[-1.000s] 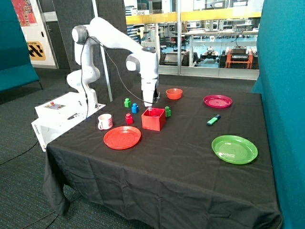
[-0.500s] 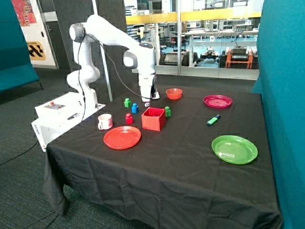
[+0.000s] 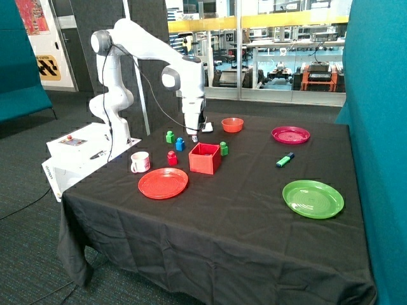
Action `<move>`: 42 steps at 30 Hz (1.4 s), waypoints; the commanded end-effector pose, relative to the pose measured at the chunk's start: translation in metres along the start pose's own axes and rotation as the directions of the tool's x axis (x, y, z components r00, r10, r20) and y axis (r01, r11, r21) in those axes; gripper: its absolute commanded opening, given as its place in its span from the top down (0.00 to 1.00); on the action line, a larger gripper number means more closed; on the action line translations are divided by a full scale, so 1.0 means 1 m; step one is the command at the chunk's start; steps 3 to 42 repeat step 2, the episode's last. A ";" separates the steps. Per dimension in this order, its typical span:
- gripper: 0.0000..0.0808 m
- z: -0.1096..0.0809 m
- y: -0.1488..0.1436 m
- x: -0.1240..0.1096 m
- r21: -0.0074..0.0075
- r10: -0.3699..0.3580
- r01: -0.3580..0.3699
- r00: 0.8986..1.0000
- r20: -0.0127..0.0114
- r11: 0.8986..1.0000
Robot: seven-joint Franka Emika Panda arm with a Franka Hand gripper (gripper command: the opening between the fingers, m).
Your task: Put the ball in the red pot
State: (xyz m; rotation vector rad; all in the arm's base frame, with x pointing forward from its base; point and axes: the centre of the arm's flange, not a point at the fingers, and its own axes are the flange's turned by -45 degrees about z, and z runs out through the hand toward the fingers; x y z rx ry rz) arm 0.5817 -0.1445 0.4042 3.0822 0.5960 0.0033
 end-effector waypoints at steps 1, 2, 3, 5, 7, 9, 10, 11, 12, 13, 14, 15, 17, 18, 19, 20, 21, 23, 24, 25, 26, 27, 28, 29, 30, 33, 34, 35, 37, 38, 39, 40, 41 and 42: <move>0.23 -0.003 -0.002 0.003 0.003 -0.016 0.016 1.000 0.002 1.000; 0.23 -0.003 -0.003 0.004 0.003 -0.021 0.021 1.000 0.002 1.000; 0.23 -0.003 -0.003 0.004 0.003 -0.021 0.021 1.000 0.002 1.000; 0.23 -0.003 -0.003 0.004 0.003 -0.021 0.021 1.000 0.002 1.000; 0.23 -0.003 -0.003 0.004 0.003 -0.021 0.021 1.000 0.002 1.000; 0.23 -0.003 -0.003 0.004 0.003 -0.021 0.021 1.000 0.002 1.000; 0.23 -0.003 -0.003 0.004 0.003 -0.021 0.021 1.000 0.002 1.000; 0.23 -0.003 -0.003 0.004 0.003 -0.021 0.021 1.000 0.002 1.000; 0.23 -0.003 -0.003 0.004 0.003 -0.021 0.021 1.000 0.002 1.000; 0.23 -0.003 -0.003 0.004 0.003 -0.021 0.021 1.000 0.002 1.000; 0.23 -0.003 -0.003 0.004 0.003 -0.021 0.021 1.000 0.002 1.000; 0.23 -0.003 -0.003 0.004 0.003 -0.021 0.021 1.000 0.002 1.000; 0.23 -0.003 -0.003 0.004 0.003 -0.021 0.021 1.000 0.002 1.000; 0.23 -0.003 -0.003 0.004 0.003 -0.021 0.021 1.000 0.002 1.000; 0.23 -0.003 -0.003 0.004 0.003 -0.021 0.021 1.000 0.002 1.000; 0.23 -0.003 -0.003 0.004 0.003 -0.021 0.021 1.000 0.002 1.000; 0.23 -0.003 -0.003 0.004 0.003 -0.021 0.021 1.000 0.002 1.000; 0.23 -0.003 -0.003 0.004 0.003 -0.021 0.021 1.000 0.002 1.000; 0.23 -0.003 -0.003 0.004 0.003 -0.021 0.021 1.000 0.002 1.000; 0.23 -0.003 -0.003 0.004 0.003 -0.021 0.021 1.000 0.002 1.000; 0.23 -0.003 -0.003 0.004 0.003 -0.021 0.021 1.000 0.002 1.000; 0.23 -0.003 -0.003 0.004 0.003 -0.021 0.021 1.000 0.002 1.000; 0.23 -0.003 -0.003 0.004 0.003 -0.021 0.021 1.000 0.002 1.000; 0.23 -0.003 -0.003 0.004 0.003 -0.021 0.021 1.000 0.002 1.000; 0.23 -0.003 -0.003 0.004 0.003 -0.021 0.021 1.000 0.002 1.000; 0.23 -0.003 -0.003 0.004 0.003 -0.021 0.021 1.000 0.002 1.000; 0.23 -0.003 -0.003 0.004 0.003 -0.021 0.021 1.000 0.002 1.000; 0.23 -0.003 -0.003 0.004 0.003 -0.021 0.021 1.000 0.002 1.000; 0.23 -0.003 -0.003 0.004 0.003 -0.021 0.021 1.000 0.002 1.000; 0.23 -0.003 -0.003 0.004 0.003 -0.021 0.021 1.000 0.002 1.000; 0.23 -0.003 -0.003 0.004 0.003 -0.021 0.021 1.000 0.002 1.000; 0.23 -0.003 -0.003 0.004 0.003 -0.021 0.021 1.000 0.002 1.000; 0.23 -0.003 -0.003 0.004 0.003 -0.021 0.021 1.000 0.002 1.000; 0.23 -0.003 -0.003 0.004 0.003 -0.021 0.021 1.000 0.002 1.000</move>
